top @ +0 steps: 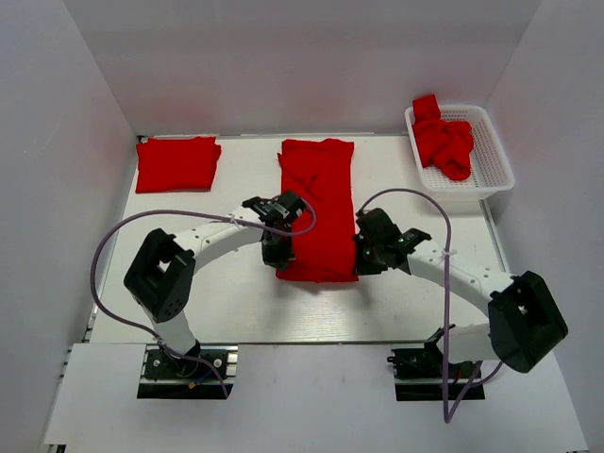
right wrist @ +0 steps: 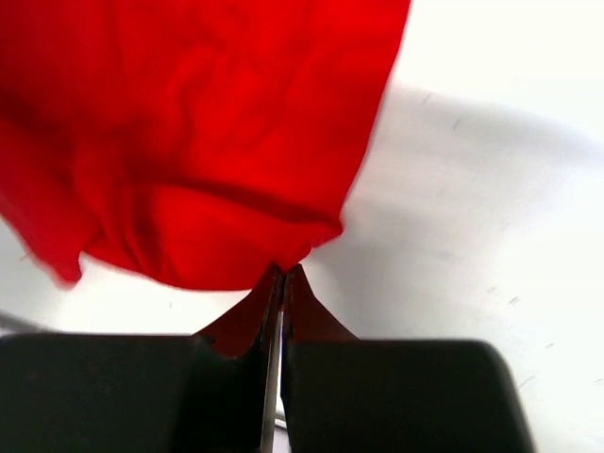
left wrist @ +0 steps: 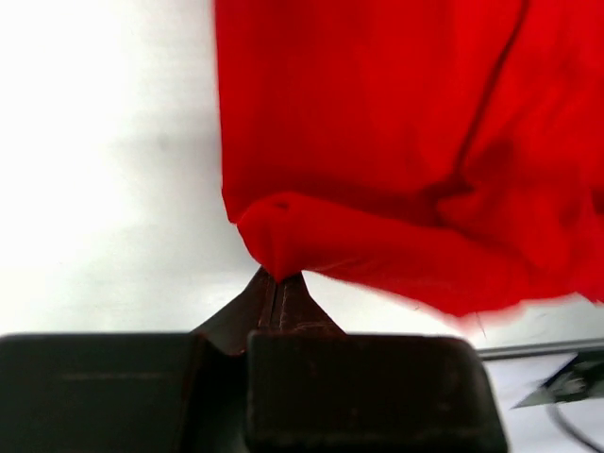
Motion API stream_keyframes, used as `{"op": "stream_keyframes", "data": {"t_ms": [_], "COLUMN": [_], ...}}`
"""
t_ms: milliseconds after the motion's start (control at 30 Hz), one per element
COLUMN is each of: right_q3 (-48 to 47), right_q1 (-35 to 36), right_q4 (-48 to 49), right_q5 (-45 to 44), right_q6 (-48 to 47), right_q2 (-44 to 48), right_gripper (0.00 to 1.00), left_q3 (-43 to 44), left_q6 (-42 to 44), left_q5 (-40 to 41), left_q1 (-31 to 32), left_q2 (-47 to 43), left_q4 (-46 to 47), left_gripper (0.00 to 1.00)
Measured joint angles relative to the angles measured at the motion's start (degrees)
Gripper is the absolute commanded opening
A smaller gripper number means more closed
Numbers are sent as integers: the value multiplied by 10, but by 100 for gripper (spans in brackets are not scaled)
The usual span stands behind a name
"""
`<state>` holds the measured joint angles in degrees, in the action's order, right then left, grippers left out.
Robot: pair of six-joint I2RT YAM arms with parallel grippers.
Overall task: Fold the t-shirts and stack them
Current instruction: Grab the bottom of the folded rectangular tshirt with both arms, then fold the folded rectangular tshirt in 1/3 of the way
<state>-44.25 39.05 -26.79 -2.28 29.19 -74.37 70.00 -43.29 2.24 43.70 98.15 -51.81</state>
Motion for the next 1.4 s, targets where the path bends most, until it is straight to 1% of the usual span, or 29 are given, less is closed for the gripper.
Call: {"op": "stream_keyframes", "data": {"t_ms": [233, 433, 833, 1200, 1400], "right_q3": [-80, -150, -294, -364, -393], "right_q1": [-41, -72, -123, -154, -163], "right_q4": [-1, 11, 16, 14, 17], "right_q5": [-15, -15, 20, 52, 62], "right_q6": [-37, -75, -132, -155, -164], "right_q2": [-63, -118, -225, -294, -329], "right_gripper": [0, 0, 0, 0, 0], "left_q3": [86, 162, 255, 322, 341], "left_q6": [15, 38, 78, 110, 119], "left_q5": [14, 14, 10, -6, -17], "left_q1": [-47, -75, -136, -157, -169], "left_q2": [8, 56, 146, 209, 234], "left_q4": [15, 21, 29, 37, 45], "left_gripper": [0, 0, 0, 0, 0]}}
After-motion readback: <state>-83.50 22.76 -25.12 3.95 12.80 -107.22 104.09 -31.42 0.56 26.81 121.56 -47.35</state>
